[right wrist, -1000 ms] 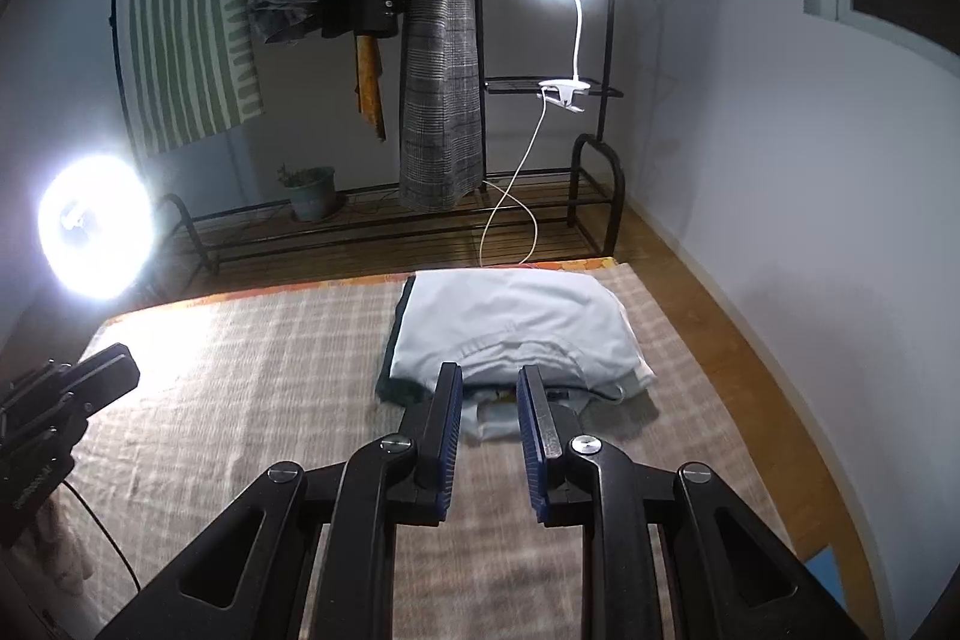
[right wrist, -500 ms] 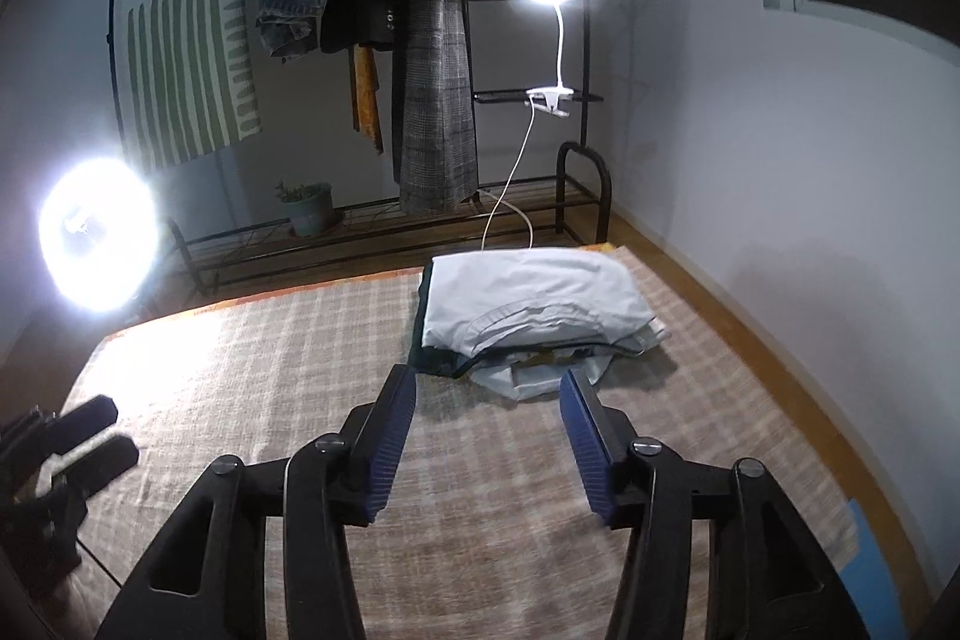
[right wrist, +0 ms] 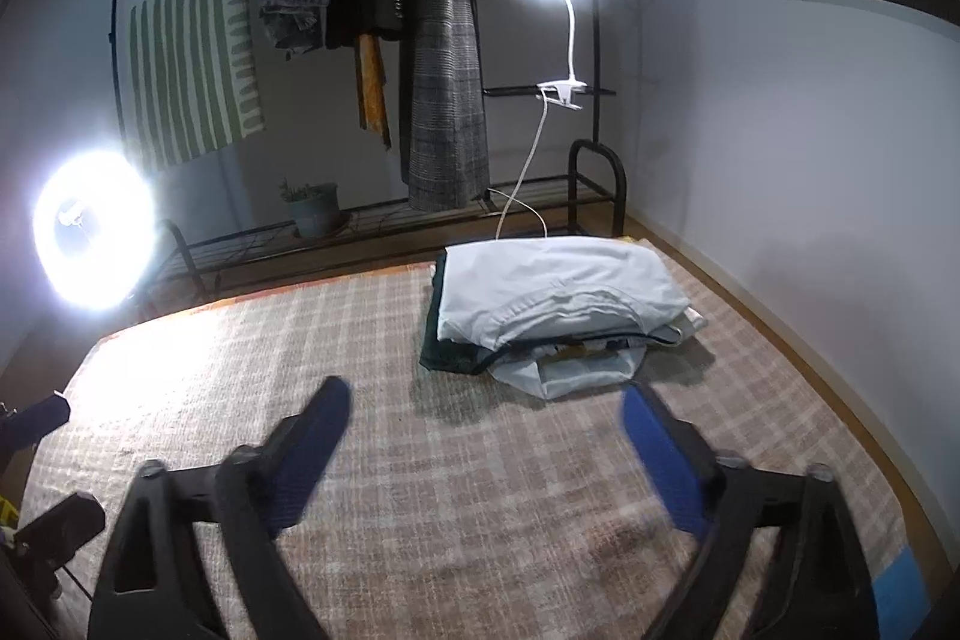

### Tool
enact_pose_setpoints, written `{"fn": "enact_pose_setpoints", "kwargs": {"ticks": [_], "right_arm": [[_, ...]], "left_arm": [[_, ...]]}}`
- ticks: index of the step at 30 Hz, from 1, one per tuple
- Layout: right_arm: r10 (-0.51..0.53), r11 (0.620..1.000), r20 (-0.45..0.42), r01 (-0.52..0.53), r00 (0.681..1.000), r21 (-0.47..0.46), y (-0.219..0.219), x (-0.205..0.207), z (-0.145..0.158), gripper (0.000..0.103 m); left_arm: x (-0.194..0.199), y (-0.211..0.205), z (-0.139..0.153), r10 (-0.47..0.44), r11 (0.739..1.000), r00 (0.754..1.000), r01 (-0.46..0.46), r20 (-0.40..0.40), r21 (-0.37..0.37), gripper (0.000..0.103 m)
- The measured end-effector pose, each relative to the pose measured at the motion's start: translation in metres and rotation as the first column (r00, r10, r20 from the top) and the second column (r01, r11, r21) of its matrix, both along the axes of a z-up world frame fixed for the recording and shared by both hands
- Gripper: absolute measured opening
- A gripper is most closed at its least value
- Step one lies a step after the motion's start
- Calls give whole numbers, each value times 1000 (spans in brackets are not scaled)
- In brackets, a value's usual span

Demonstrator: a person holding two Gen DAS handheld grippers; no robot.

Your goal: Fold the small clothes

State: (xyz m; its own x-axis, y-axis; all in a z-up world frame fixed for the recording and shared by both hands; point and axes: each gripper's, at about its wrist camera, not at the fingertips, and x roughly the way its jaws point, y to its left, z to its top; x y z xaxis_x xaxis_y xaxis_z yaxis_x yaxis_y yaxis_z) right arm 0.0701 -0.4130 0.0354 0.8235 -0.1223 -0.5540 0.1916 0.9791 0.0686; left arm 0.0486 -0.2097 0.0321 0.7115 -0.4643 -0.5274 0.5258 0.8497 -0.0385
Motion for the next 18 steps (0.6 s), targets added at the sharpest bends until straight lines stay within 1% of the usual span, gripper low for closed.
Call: {"fn": "enact_pose_setpoints", "kwargs": {"ticks": [4,8,12,15,18], "right_arm": [[10,1000,15,-11,1000,23,1,4,1,103],[-1,1000,17,0,1000,19,0,5,0,103],[-2,1000,10,2,1000,18,0,6,-1,103],[-1,1000,6,1,1000,21,1,7,-2,103],[1,1000,8,-1,1000,15,3,6,-2,103]], "left_arm": [[0,-1,-1,5,1000,1000,-5,10,24,94],[-2,-1,-1,11,1000,1000,-11,16,25,101],[-2,-1,0,28,999,1000,-28,14,41,103],[-2,-1,0,35,998,999,-36,19,60,103],[-3,-1,0,34,998,999,-35,17,59,103]]}}
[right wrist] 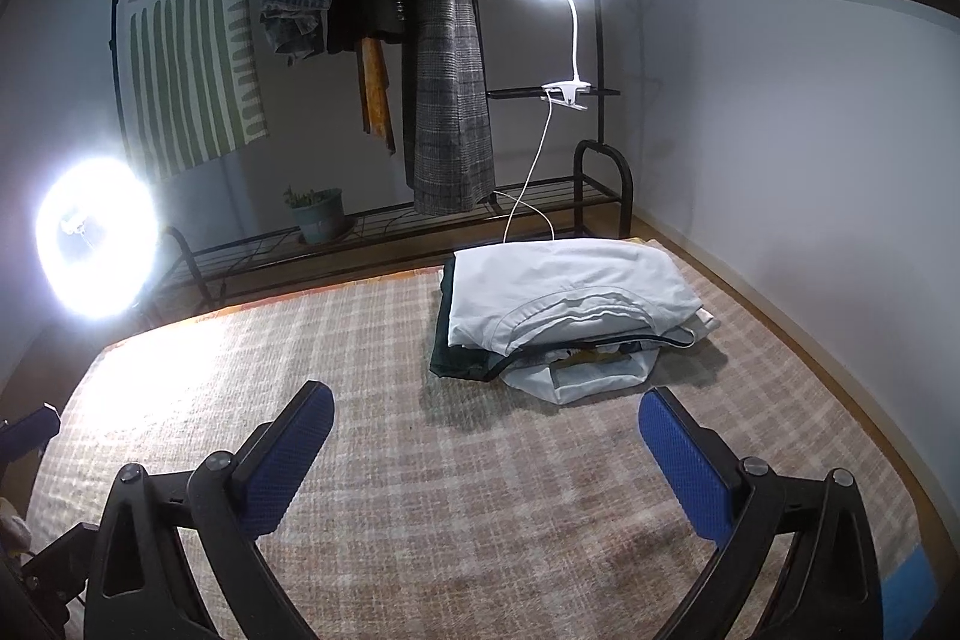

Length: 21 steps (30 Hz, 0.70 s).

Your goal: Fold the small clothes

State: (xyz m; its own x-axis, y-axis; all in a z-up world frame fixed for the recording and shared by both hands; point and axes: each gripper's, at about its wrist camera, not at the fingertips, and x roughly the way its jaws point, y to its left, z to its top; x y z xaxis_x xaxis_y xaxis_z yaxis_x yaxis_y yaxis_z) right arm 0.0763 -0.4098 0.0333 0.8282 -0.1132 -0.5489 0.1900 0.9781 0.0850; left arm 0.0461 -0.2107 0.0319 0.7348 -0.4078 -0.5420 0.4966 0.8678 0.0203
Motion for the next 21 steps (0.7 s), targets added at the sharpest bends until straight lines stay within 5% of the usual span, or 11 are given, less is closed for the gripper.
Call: {"fn": "enact_pose_setpoints", "kwargs": {"ticks": [21], "right_arm": [[4,1000,-13,-4,1000,4,3,1,-2,103]], "left_arm": [[-4,-1,0,14,1000,1000,-14,-5,3,103]]}}
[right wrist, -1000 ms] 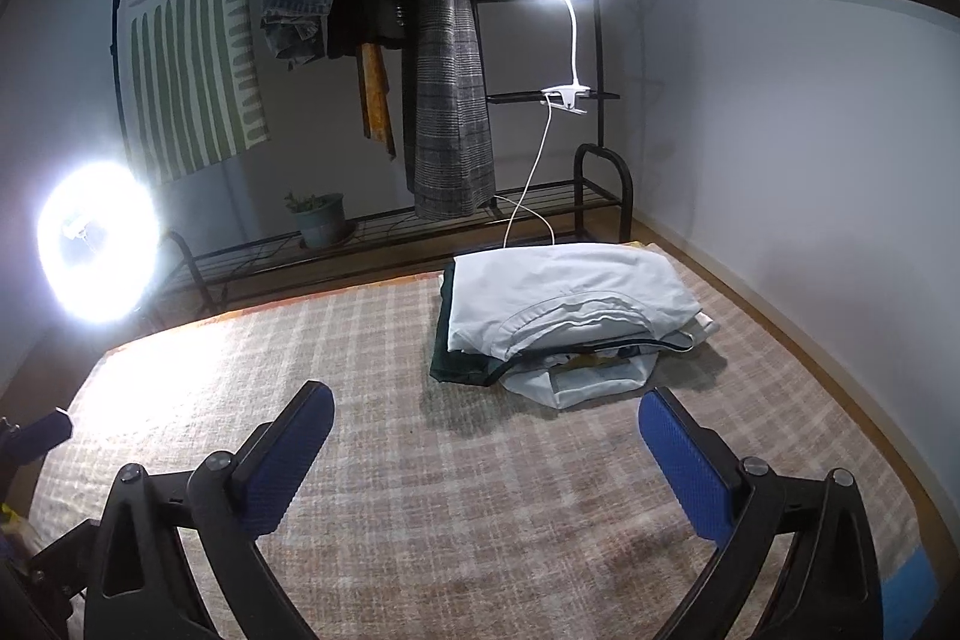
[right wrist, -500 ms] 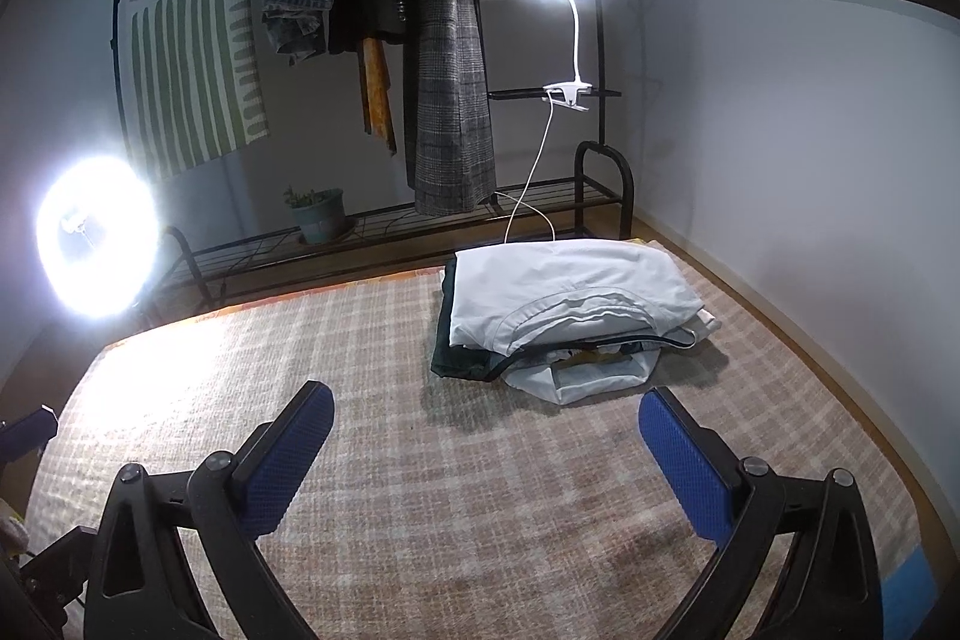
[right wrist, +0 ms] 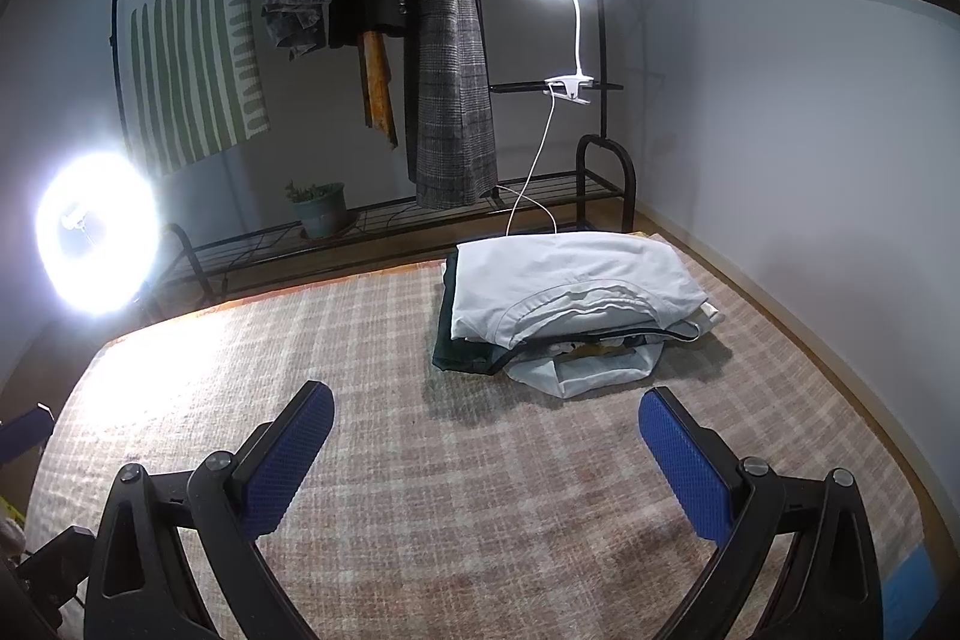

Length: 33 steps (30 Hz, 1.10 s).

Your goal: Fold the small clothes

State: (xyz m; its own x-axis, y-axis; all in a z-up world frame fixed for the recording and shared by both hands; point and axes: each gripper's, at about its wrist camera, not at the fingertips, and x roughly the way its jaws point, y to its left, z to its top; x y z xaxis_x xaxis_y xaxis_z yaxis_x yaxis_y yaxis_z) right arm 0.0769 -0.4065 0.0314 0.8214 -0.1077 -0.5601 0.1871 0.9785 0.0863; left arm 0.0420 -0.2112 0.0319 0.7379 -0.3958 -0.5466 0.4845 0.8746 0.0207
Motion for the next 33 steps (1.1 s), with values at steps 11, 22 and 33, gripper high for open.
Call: {"fn": "enact_pose_setpoints", "kwargs": {"ticks": [11,22,33], "right_arm": [[-2,1000,3,2,1000,3,1,-2,0,103],[5,1000,4,-5,1000,0,3,-2,0,103],[13,1000,-1,-13,1000,-2,6,-2,-1,103]], "left_arm": [[-2,0,-1,-2,1000,1000,2,2,0,103],[-2,0,-1,-3,1000,1000,3,3,2,103],[-4,0,0,-3,1000,1000,3,12,13,103]]}}
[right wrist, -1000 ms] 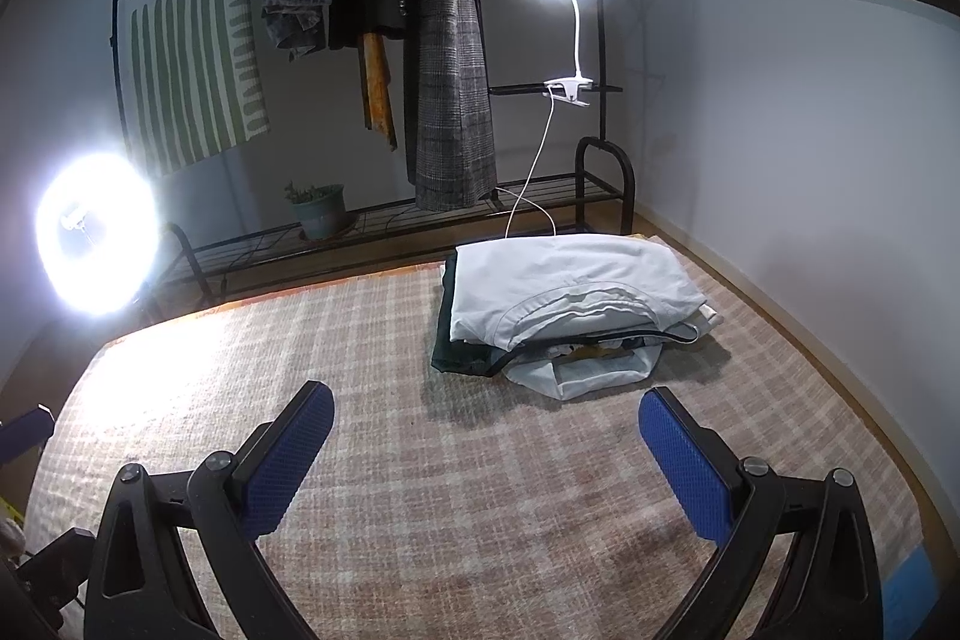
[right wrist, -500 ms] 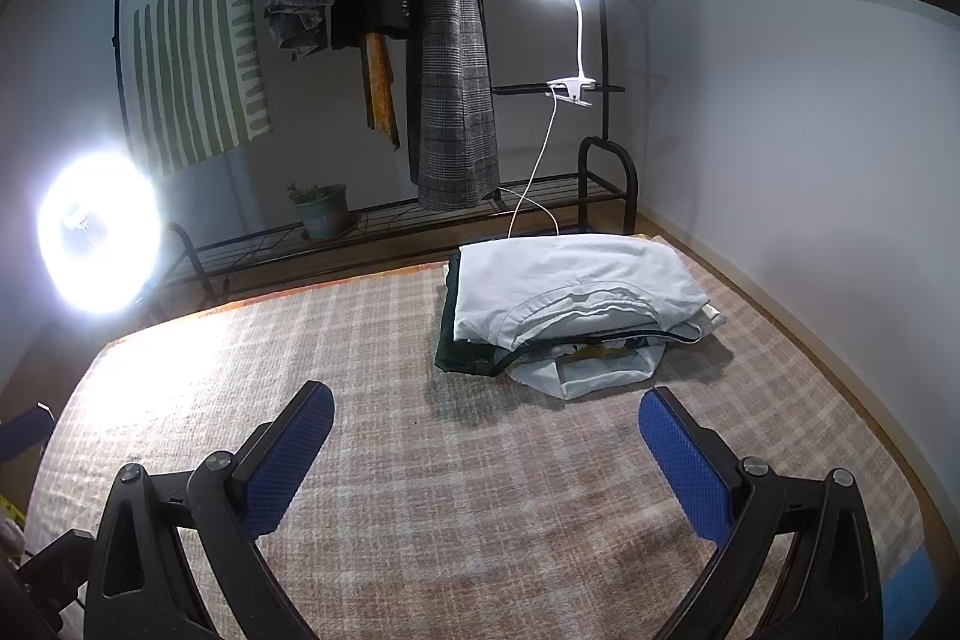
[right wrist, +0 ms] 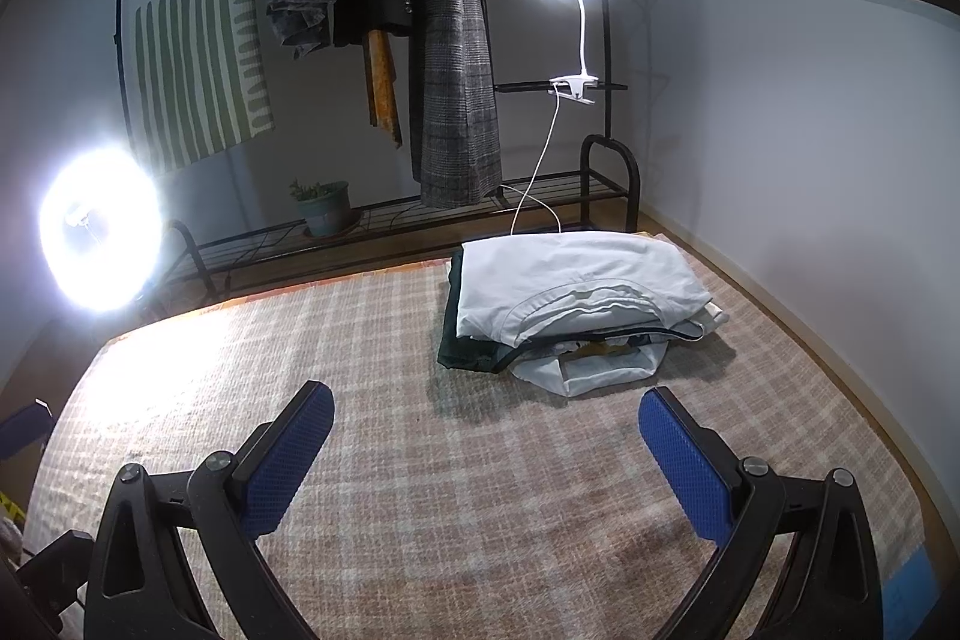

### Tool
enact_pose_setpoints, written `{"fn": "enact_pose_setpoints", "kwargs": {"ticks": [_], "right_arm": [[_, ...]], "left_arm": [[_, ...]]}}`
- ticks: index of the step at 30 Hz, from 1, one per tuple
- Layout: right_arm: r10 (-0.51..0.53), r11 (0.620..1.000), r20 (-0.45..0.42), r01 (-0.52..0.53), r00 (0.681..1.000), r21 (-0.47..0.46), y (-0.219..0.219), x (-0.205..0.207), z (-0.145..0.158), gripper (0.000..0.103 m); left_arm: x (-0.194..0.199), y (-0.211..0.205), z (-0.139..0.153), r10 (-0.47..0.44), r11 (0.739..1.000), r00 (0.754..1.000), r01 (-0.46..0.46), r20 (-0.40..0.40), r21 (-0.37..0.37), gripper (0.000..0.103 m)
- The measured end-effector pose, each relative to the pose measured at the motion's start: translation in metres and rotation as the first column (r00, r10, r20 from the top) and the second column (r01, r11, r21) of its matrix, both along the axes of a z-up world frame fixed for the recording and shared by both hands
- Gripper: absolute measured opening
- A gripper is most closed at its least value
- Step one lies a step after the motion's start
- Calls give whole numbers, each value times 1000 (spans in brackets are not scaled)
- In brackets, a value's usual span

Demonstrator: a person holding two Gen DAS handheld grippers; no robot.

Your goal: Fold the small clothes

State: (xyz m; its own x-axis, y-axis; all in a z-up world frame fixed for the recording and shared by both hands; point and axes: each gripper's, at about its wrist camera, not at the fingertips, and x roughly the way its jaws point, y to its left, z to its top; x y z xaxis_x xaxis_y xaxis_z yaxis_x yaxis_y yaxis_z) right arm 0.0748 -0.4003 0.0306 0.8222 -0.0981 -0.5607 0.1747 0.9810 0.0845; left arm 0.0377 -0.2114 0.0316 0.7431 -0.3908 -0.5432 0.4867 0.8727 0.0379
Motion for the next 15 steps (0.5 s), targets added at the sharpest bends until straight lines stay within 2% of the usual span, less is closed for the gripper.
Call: {"fn": "enact_pose_setpoints", "kwargs": {"ticks": [15], "right_arm": [[-2,1000,0,2,1000,2,1,-1,0,103]], "left_arm": [[1,11,2,0,1000,1000,0,20,13,103]]}}
